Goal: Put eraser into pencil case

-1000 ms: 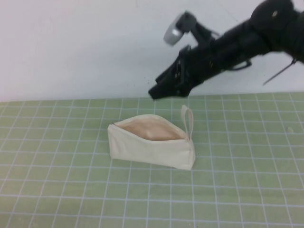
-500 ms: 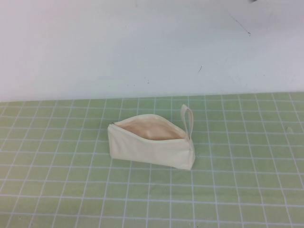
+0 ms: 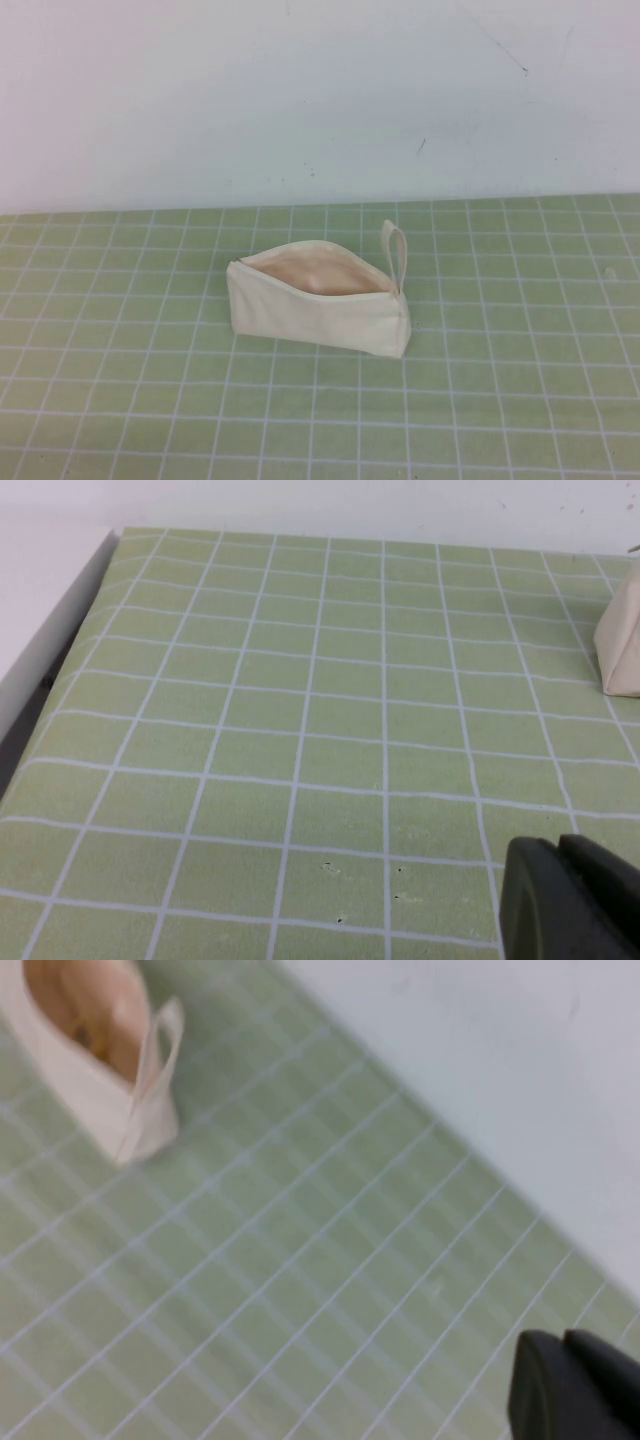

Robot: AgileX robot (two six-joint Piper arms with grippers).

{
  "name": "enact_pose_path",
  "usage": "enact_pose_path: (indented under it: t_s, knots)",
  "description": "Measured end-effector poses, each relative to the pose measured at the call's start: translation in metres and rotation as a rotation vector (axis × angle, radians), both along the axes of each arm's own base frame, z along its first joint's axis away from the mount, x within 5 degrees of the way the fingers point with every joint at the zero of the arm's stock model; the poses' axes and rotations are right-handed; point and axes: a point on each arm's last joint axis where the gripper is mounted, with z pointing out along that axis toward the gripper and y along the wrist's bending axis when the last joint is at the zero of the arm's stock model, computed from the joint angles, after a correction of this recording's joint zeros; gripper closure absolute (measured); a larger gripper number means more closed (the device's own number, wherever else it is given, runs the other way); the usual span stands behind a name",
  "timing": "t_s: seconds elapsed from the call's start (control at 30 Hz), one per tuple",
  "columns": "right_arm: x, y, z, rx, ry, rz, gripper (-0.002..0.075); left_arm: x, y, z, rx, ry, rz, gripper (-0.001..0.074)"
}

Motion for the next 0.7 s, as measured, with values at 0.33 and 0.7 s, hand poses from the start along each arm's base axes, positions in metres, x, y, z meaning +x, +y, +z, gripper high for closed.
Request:
enact_pose_path:
  t_s: [0.33,0.7]
  knots:
    - [-0.065,-0.018,-0.102,0.134,-0.075,0.014,0.0726,0.0,0.0,0.0,0.0,0.0,0.0,0.0736]
    - [-0.085,-0.024,-0.163,0.214,-0.161,0.01,0.0726,0.0,0.0,0.0,0.0,0.0,0.0,0.0736]
